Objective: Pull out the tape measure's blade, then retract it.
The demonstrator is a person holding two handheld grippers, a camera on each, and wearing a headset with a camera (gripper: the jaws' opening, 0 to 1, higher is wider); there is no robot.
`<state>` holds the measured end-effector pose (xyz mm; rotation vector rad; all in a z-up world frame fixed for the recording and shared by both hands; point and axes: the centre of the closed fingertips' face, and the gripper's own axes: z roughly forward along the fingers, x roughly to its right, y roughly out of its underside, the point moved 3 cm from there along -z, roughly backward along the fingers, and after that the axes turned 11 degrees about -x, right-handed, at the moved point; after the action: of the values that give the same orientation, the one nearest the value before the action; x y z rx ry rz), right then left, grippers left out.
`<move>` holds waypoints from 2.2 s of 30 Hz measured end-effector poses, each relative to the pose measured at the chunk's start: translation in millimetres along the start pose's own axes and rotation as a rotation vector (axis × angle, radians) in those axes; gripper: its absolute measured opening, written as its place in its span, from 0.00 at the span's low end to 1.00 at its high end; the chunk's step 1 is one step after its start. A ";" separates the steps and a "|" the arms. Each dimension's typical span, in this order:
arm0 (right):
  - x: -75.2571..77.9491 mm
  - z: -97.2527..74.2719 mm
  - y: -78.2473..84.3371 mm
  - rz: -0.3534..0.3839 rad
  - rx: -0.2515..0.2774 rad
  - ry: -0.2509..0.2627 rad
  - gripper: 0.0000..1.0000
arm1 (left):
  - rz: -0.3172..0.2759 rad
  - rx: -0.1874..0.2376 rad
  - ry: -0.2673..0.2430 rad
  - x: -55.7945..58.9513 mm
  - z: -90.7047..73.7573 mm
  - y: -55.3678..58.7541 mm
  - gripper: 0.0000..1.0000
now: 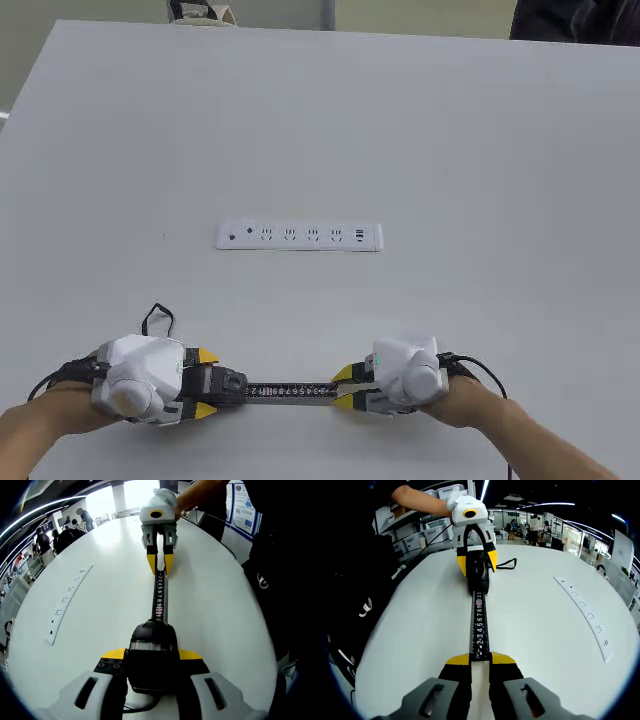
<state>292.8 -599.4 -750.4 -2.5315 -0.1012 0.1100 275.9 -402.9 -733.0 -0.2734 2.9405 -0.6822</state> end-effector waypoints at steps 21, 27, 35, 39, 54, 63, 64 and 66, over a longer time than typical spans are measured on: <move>-0.6 -27.7 42.8 0.033 -0.030 0.018 0.10 | 0.002 -0.013 0.000 1.7 -0.8 -5.2 0.32; -1.0 -36.7 59.6 0.039 -0.054 0.029 0.10 | 0.002 -0.014 0.005 1.8 1.6 -6.7 0.32; -0.7 -45.4 72.6 0.056 -0.067 0.034 0.10 | 0.002 -0.013 0.009 2.3 0.0 -9.0 0.33; -1.3 -47.9 75.8 0.058 -0.071 0.032 0.10 | 0.003 -0.015 0.009 1.1 2.2 -4.7 0.33; -4.4 -50.9 88.7 0.049 -0.104 0.041 0.11 | 0.004 -0.018 0.012 1.7 2.2 -6.3 0.33; -5.0 -48.5 87.4 0.014 -0.143 0.051 0.13 | 0.018 -0.014 0.013 2.3 2.1 -8.4 0.33; -5.0 -48.5 87.6 0.013 -0.146 0.054 0.13 | 0.019 -0.013 0.012 2.1 2.3 -8.0 0.33; -4.6 -48.4 87.7 0.011 -0.151 0.057 0.13 | 0.022 -0.013 0.012 1.6 3.3 -6.4 0.34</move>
<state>297.3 -699.0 -760.6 -2.6834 -0.0750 0.0356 275.7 -410.2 -733.2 -0.2391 2.9557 -0.6652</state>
